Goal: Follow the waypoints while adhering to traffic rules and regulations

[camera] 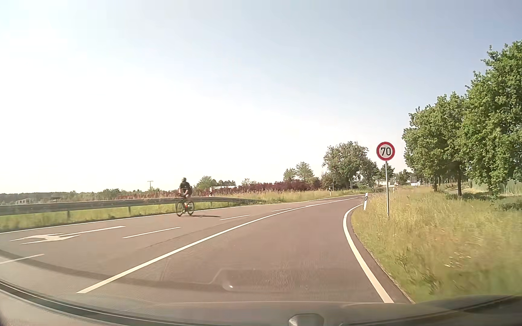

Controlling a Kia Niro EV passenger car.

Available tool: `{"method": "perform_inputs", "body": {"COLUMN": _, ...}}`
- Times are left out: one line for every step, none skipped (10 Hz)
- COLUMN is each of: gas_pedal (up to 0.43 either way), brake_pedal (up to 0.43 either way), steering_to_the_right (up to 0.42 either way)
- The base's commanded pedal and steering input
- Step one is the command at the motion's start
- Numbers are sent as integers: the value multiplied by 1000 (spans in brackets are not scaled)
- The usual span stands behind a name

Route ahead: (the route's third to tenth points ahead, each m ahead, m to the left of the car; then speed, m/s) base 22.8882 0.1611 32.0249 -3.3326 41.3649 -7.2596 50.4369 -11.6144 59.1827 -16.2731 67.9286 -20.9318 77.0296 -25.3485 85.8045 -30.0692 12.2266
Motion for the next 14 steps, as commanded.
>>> {"method": "perform_inputs", "body": {"gas_pedal": 331, "brake_pedal": 24, "steering_to_the_right": 53}}
{"method": "perform_inputs", "body": {"gas_pedal": 331, "brake_pedal": 24, "steering_to_the_right": 51}}
{"method": "perform_inputs", "body": {"gas_pedal": 331, "brake_pedal": 24, "steering_to_the_right": 51}}
{"method": "perform_inputs", "body": {"gas_pedal": 331, "brake_pedal": 24, "steering_to_the_right": 51}}
{"method": "perform_inputs", "body": {"gas_pedal": 331, "brake_pedal": 24, "steering_to_the_right": 52}}
{"method": "perform_inputs", "body": {"gas_pedal": 331, "brake_pedal": 24, "steering_to_the_right": 55}}
{"method": "perform_inputs", "body": {"gas_pedal": 331, "brake_pedal": 24, "steering_to_the_right": 57}}
{"method": "perform_inputs", "body": {"gas_pedal": 331, "brake_pedal": 24, "steering_to_the_right": 59}}
{"method": "perform_inputs", "body": {"gas_pedal": 331, "brake_pedal": 24, "steering_to_the_right": 59}}
{"method": "perform_inputs", "body": {"gas_pedal": 331, "brake_pedal": 24, "steering_to_the_right": 59}}
{"method": "perform_inputs", "body": {"gas_pedal": 331, "brake_pedal": 30, "steering_to_the_right": 59}}
{"method": "perform_inputs", "body": {"gas_pedal": 331, "brake_pedal": 24, "steering_to_the_right": 59}}
{"method": "perform_inputs", "body": {"gas_pedal": 331, "brake_pedal": 24, "steering_to_the_right": 59}}
{"method": "perform_inputs", "body": {"gas_pedal": 331, "brake_pedal": 24, "steering_to_the_right": 59}}
